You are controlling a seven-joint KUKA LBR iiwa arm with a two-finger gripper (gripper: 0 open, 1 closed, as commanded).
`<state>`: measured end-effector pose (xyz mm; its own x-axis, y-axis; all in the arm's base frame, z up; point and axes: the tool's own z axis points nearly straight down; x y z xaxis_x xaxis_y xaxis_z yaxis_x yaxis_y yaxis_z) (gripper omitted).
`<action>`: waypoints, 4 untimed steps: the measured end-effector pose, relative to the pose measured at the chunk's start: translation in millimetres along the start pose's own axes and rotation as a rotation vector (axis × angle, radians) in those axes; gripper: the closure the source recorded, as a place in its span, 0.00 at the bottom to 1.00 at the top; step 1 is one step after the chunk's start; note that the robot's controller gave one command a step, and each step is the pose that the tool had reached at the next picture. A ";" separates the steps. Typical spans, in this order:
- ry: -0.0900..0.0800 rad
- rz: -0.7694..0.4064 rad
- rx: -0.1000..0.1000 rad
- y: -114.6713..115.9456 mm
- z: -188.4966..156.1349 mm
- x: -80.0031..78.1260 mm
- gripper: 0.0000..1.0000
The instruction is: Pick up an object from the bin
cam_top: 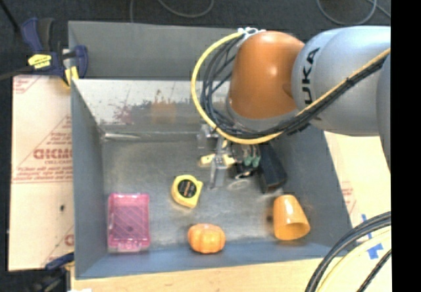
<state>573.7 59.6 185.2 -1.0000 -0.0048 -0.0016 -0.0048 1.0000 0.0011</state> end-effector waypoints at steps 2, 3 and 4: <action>-0.002 -0.041 -0.001 -72.4 57.5 -18.2 0.00; -0.007 -0.257 0.002 -93.1 43.1 -28.3 0.00; -0.021 -0.292 0.004 -117.5 55.4 -43.4 0.00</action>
Offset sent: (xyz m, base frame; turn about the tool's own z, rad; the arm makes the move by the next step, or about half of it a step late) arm 0.0194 -0.0821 -0.0542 -0.0211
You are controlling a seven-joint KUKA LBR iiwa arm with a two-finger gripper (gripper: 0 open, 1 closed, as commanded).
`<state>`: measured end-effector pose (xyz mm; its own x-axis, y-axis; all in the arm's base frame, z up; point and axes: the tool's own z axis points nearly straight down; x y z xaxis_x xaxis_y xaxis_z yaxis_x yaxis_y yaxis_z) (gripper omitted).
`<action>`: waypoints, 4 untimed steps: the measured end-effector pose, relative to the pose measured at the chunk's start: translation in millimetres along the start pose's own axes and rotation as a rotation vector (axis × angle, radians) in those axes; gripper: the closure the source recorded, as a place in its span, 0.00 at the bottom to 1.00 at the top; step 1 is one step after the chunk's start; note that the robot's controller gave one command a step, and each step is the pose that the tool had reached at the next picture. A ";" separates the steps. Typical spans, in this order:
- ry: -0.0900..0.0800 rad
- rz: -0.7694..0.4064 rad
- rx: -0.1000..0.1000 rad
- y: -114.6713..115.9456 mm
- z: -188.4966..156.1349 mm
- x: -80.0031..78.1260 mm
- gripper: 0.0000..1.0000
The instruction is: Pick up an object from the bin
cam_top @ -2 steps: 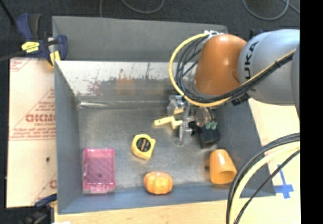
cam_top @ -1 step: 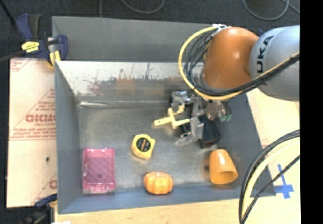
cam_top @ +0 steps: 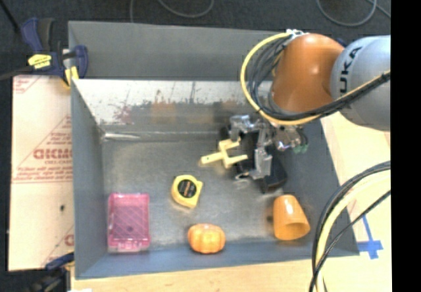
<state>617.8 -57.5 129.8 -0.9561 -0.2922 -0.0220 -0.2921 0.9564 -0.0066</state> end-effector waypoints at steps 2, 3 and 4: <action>0.004 -0.281 -0.021 -30.5 54.3 -3.0 1.00; 0.005 -0.282 -0.021 -29.9 51.7 -2.2 1.00; 0.008 -0.283 -0.021 -29.9 34.0 -1.0 1.00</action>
Offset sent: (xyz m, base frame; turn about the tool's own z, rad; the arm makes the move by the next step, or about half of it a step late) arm 0.0000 0.0000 0.0000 0.0000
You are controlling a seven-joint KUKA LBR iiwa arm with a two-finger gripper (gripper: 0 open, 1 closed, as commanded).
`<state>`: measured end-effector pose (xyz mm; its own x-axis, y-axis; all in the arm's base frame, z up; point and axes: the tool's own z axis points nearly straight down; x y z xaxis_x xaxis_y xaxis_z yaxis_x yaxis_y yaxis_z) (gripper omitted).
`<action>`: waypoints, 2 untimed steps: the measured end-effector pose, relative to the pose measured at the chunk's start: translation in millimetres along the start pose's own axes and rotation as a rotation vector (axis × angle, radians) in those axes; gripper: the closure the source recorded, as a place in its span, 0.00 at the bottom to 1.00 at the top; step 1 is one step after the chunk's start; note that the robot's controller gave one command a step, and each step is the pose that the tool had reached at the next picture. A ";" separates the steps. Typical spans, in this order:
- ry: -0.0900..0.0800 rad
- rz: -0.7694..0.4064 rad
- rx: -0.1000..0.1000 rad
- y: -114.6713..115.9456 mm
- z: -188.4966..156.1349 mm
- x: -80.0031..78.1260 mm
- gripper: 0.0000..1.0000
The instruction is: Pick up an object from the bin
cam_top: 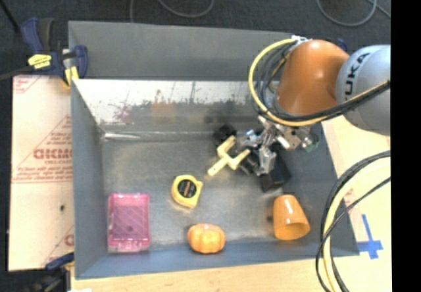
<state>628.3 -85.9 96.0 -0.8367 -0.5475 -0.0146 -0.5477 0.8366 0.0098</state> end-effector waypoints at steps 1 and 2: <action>-0.004 0.001 0.005 -1.7 -16.4 -1.4 1.00; 0.001 0.002 0.005 -2.1 -36.1 0.2 1.00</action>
Offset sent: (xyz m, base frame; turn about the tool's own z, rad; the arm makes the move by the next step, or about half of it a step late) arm 0.0001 -0.0001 0.0276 0.0000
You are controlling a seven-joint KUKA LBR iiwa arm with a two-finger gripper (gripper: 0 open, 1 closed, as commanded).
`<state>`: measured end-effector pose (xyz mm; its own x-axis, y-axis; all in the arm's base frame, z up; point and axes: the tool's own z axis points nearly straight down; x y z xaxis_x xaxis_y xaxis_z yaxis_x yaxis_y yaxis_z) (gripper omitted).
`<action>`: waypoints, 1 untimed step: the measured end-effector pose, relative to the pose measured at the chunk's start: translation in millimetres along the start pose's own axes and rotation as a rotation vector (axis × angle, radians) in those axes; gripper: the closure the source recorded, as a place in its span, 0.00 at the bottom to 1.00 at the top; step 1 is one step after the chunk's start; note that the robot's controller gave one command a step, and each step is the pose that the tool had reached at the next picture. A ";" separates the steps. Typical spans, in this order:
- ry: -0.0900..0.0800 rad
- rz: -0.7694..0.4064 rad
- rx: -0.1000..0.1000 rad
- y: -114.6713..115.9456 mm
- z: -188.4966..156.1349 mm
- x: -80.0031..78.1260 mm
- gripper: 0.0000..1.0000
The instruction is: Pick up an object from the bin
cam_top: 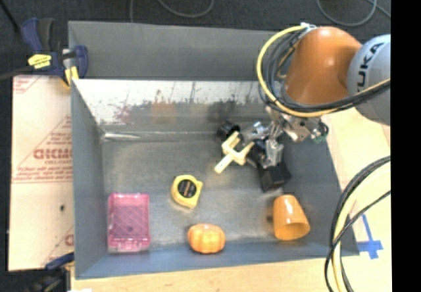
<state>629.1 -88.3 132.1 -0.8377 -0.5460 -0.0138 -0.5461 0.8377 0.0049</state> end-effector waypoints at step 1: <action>-0.002 0.002 0.004 -1.5 -18.3 -0.2 1.00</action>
Offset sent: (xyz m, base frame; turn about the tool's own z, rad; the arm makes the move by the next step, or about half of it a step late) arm -0.0002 0.0001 0.0171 0.0000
